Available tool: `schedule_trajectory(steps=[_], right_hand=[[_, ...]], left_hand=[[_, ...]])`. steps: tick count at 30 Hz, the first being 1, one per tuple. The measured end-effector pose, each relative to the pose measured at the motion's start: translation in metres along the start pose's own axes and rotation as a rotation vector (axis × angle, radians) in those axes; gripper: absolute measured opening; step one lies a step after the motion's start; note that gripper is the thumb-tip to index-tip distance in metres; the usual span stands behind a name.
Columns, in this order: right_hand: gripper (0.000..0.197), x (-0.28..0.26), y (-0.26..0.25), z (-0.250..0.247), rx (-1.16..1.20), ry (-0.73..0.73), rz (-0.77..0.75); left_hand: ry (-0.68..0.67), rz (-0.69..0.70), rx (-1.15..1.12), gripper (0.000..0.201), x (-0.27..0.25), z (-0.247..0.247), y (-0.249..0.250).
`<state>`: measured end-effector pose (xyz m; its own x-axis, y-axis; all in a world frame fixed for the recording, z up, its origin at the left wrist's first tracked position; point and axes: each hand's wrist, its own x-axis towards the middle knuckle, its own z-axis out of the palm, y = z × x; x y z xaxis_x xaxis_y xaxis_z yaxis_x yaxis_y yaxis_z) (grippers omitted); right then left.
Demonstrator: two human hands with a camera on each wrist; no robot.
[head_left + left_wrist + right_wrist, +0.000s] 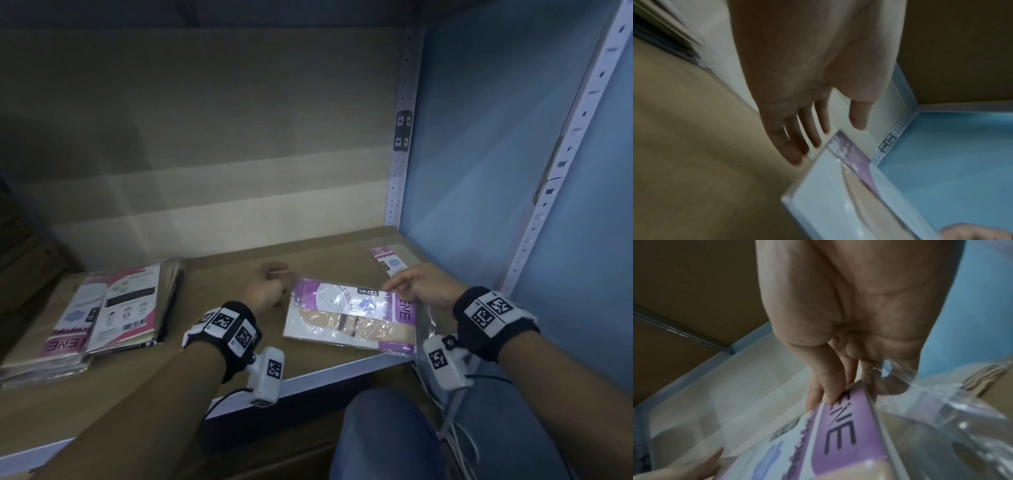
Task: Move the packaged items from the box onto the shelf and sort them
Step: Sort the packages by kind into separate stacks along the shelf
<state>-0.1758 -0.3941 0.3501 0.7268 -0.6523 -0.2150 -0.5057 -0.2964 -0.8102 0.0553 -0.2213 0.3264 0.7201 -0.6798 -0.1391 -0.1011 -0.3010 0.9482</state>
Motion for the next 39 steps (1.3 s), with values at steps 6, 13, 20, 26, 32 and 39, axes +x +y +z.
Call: schedule_trajectory(steps=[6,13,20,26,32,39], right_hand=[[0.032,0.001,-0.009,0.003,-0.035,-0.020,-0.014],[0.031,0.006,-0.018,0.015,0.047,0.470,-0.088],[0.023,0.008,-0.030,0.050,0.368,0.130,-0.033],[0.030,0.016,-0.020,0.055,0.442,0.276,-0.005],[0.025,0.026,0.005,0.045,0.095,0.379,0.024],[0.028,0.033,0.031,0.045,-0.217,0.353,0.051]], left_hand=[[-0.254,-0.064,-0.115,0.031,-0.006,0.000,-0.013],[-0.068,-0.121,-0.529,0.018,-0.004,0.001,-0.012],[-0.113,-0.145,-0.817,0.050,-0.018,0.029,-0.003],[-0.047,-0.099,-0.614,0.040,-0.022,0.055,-0.005],[0.038,0.068,-0.124,0.036,-0.011,0.082,-0.013],[-0.004,0.184,0.385,0.051,-0.009,0.104,-0.025]])
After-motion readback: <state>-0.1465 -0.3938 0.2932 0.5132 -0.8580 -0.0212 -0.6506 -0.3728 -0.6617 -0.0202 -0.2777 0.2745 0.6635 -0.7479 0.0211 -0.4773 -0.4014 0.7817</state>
